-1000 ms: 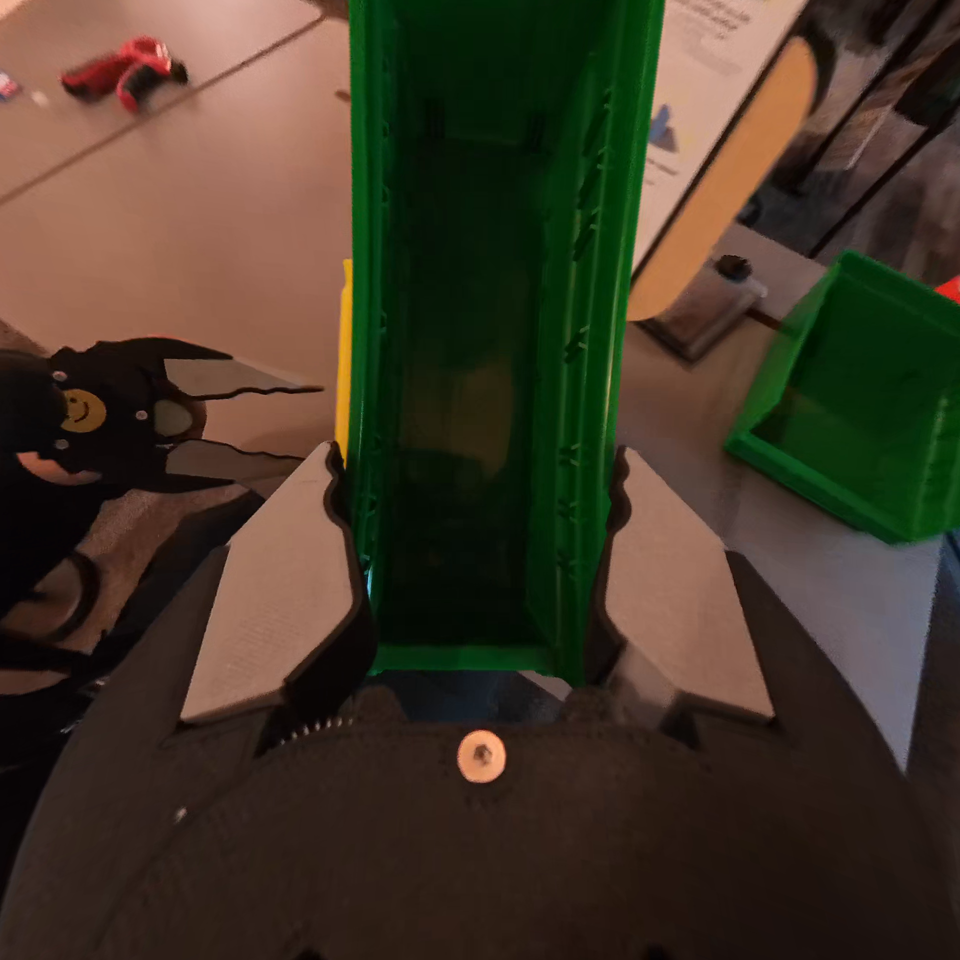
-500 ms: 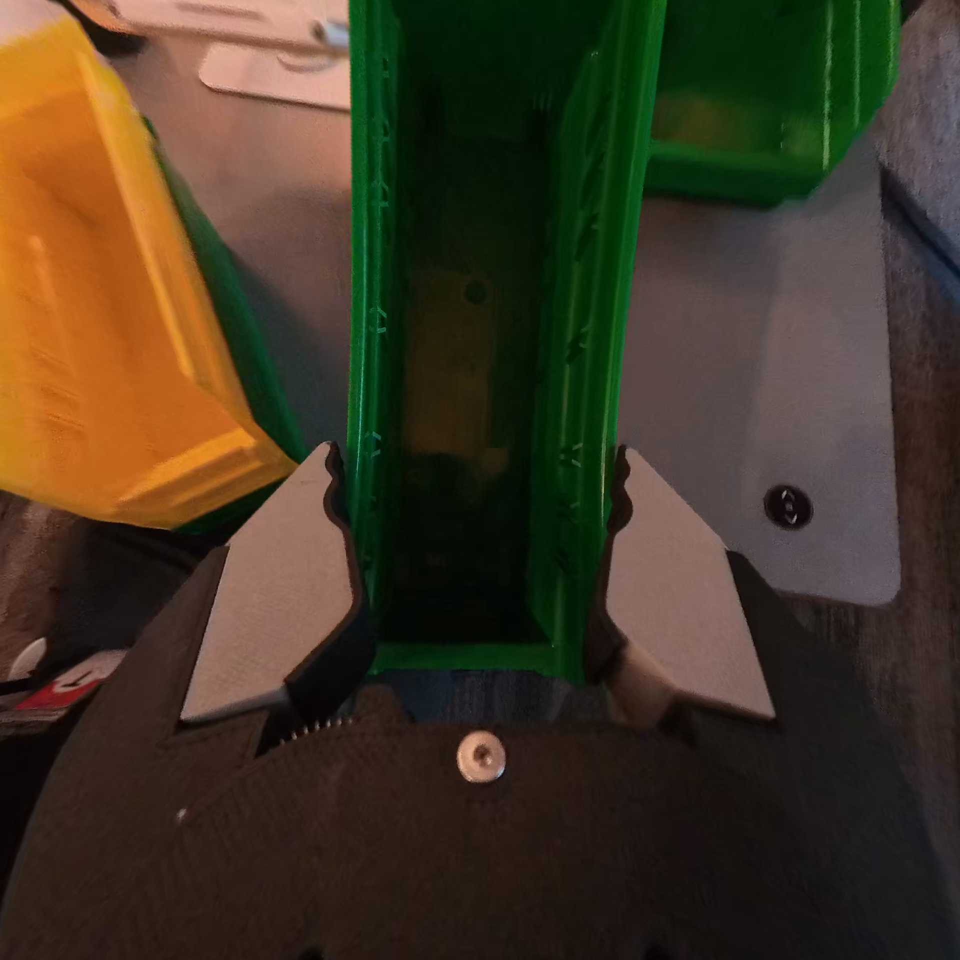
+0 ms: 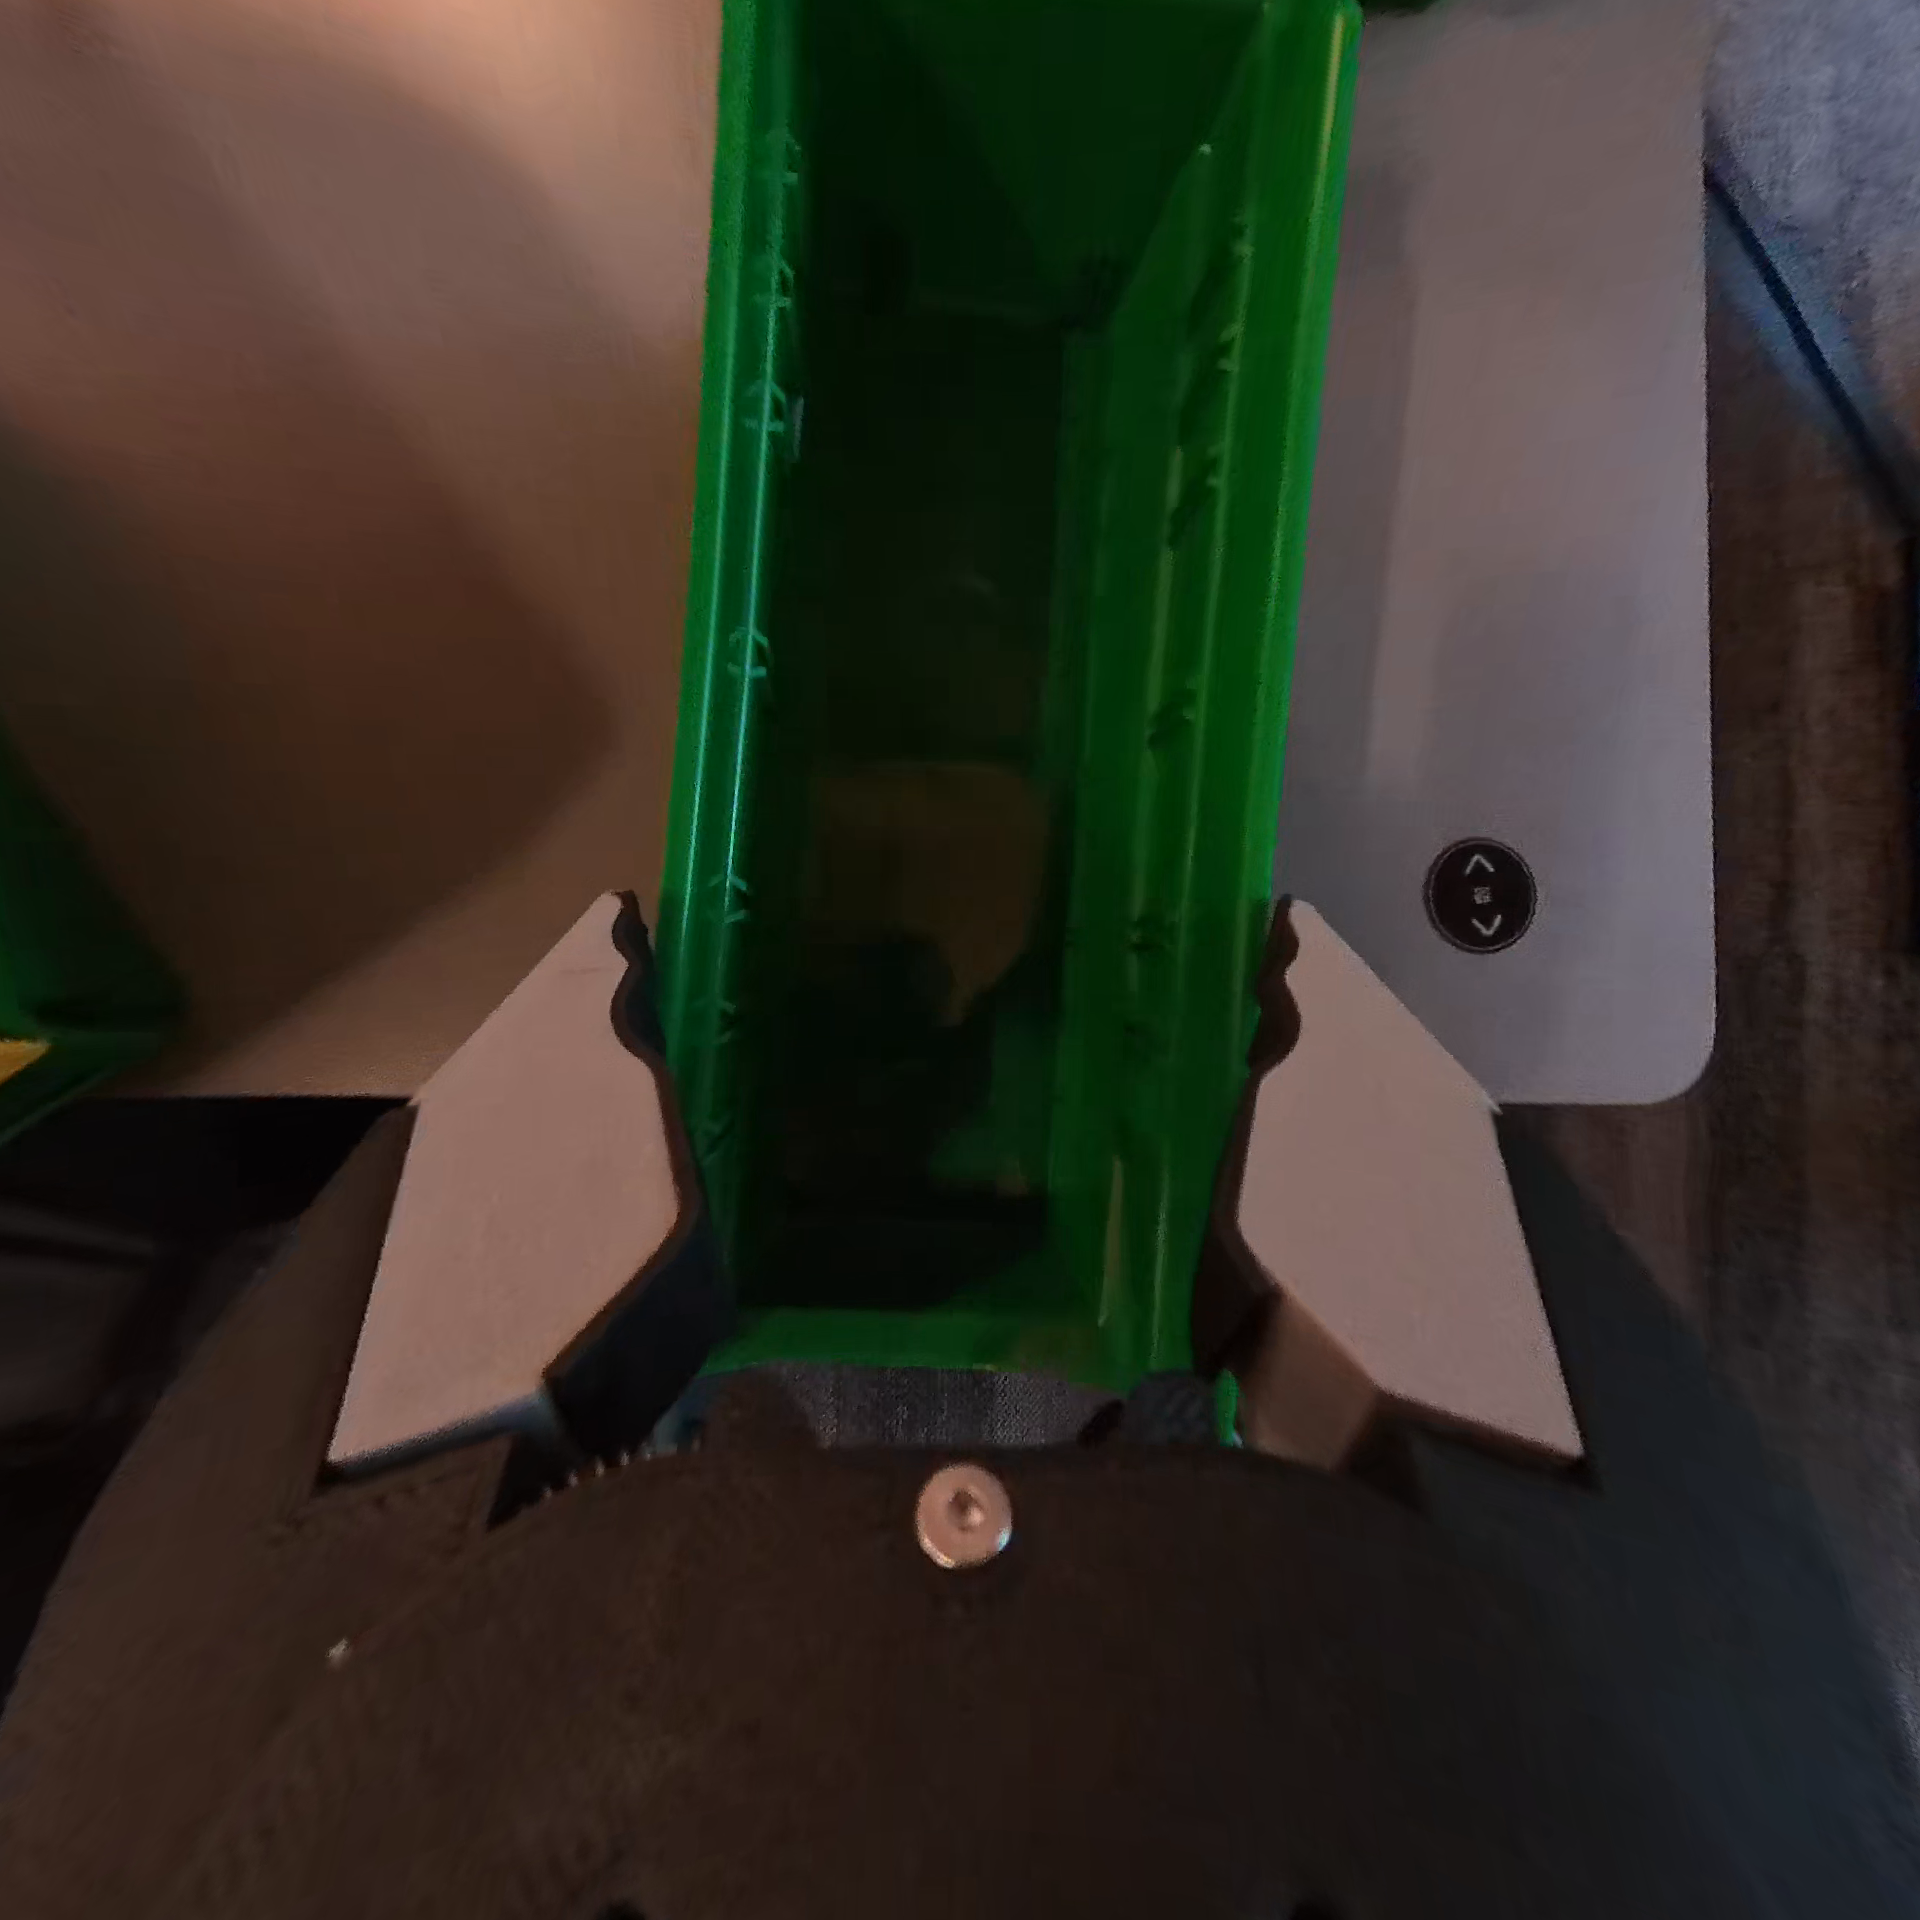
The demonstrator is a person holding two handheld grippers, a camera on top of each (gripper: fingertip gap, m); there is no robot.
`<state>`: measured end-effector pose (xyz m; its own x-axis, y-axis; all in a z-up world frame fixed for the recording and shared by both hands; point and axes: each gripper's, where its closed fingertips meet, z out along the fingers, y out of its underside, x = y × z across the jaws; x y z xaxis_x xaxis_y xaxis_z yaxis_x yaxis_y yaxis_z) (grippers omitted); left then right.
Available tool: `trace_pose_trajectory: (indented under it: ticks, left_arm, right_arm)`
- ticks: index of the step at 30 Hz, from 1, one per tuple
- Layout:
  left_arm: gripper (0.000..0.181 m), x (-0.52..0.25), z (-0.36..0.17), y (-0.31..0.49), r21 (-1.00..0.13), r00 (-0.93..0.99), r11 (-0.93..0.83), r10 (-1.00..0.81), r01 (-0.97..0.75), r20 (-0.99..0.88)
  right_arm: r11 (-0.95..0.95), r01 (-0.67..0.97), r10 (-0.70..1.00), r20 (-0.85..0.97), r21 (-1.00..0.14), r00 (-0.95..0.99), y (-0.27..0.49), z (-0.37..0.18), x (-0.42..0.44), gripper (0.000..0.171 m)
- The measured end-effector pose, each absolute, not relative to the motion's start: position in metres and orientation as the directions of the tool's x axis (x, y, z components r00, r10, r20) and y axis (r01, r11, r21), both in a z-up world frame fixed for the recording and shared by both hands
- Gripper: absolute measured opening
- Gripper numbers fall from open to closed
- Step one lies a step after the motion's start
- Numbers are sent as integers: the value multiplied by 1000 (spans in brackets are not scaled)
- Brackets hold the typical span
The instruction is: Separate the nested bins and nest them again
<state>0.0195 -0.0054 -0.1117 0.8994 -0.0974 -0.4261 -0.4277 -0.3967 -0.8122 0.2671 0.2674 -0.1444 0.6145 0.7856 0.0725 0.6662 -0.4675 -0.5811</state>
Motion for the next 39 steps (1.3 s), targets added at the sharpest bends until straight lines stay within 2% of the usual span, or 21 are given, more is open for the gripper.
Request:
trace_pose_trajectory:
  ticks: [5,7,10,16,25,27,29,33,39]
  left_arm:
    - [53,12,-105,-10,-819,900,-388,-79,-423,-428]
    - [53,7,-102,-13,-829,906,-380,-66,-410,-418]
    - [52,6,-99,-14,-842,915,-369,-66,-394,-399]
    - [51,11,-98,-14,-836,907,-363,-76,-412,-414]
    - [51,14,-96,-14,-836,906,-359,-79,-414,-415]
    - [51,14,-98,-13,-837,908,-361,-80,-411,-412]
    - [51,14,-100,-12,-838,911,-367,-84,-404,-403]
    - [51,15,-103,-11,-835,912,-375,-87,-403,-401]
    - [51,14,-100,-11,-833,908,-371,-82,-409,-410]
  right_arm:
    - [-449,688,738,196,-570,645,283,-140,260,112]
    - [-415,699,743,226,-582,630,278,-136,255,96]
    - [-361,697,714,297,-620,634,276,-123,251,89]
    - [-282,612,785,189,-739,590,239,-83,227,88]
    - [-188,543,944,2,-818,330,156,-56,194,90]
    - [-144,527,972,-18,-837,236,138,-52,188,84]
    - [-46,512,997,-5,-858,80,112,-48,183,70]
    - [115,549,993,85,-828,-80,83,-55,182,72]
    - [268,600,961,170,-753,-217,53,-77,171,74]
